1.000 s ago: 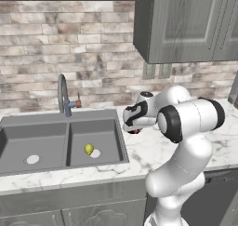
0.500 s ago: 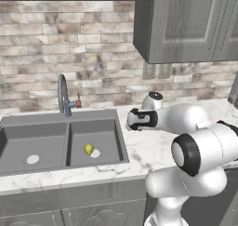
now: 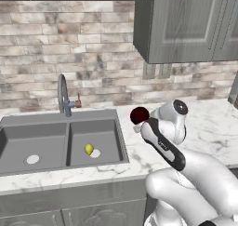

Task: Clear the mugs and bowl far away from the sink.

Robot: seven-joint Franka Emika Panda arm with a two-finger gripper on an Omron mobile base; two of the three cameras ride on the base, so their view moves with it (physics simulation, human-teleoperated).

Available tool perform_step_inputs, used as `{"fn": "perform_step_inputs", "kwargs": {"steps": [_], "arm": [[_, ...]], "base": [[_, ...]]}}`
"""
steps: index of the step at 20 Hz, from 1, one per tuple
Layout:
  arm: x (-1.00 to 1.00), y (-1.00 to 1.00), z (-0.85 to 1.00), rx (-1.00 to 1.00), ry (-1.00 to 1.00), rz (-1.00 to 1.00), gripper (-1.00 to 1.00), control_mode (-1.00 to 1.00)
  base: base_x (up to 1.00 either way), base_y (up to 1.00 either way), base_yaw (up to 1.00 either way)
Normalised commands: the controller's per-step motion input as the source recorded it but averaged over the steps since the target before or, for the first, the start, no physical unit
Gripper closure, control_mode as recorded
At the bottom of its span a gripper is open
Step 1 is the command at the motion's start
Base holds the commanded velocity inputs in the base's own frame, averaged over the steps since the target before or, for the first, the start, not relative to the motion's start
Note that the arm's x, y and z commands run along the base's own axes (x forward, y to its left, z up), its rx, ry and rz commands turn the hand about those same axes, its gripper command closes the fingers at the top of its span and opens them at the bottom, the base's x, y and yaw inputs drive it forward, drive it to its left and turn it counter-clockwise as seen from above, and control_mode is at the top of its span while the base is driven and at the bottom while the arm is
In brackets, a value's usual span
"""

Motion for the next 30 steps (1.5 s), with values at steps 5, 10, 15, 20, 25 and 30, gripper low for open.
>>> {"fn": "perform_step_inputs", "kwargs": {"steps": [5,10,15,20,25,30], "arm": [[-0.66,0.0,1.0,0.04,-0.15,0.14,1.0,-1.0],[-0.88,0.0,1.0,0.03,-0.16,0.16,1.0,-1.0],[-0.57,0.14,0.67,0.0,0.0,0.29,1.0,-1.0],[-0.16,0.05,0.12,0.0,0.0,0.16,1.0,-1.0],[-0.07,0.0,-0.01,0.0,0.01,0.01,1.0,1.0],[0.0,0.0,0.0,0.0,0.0,0.0,1.0,1.0]], "base": [[0.0,0.0,0.0],[0.0,0.0,0.0],[0.0,0.0,0.0],[0.0,0.0,0.0],[-0.41,0.0,0.15],[-0.83,0.0,0.67]]}}
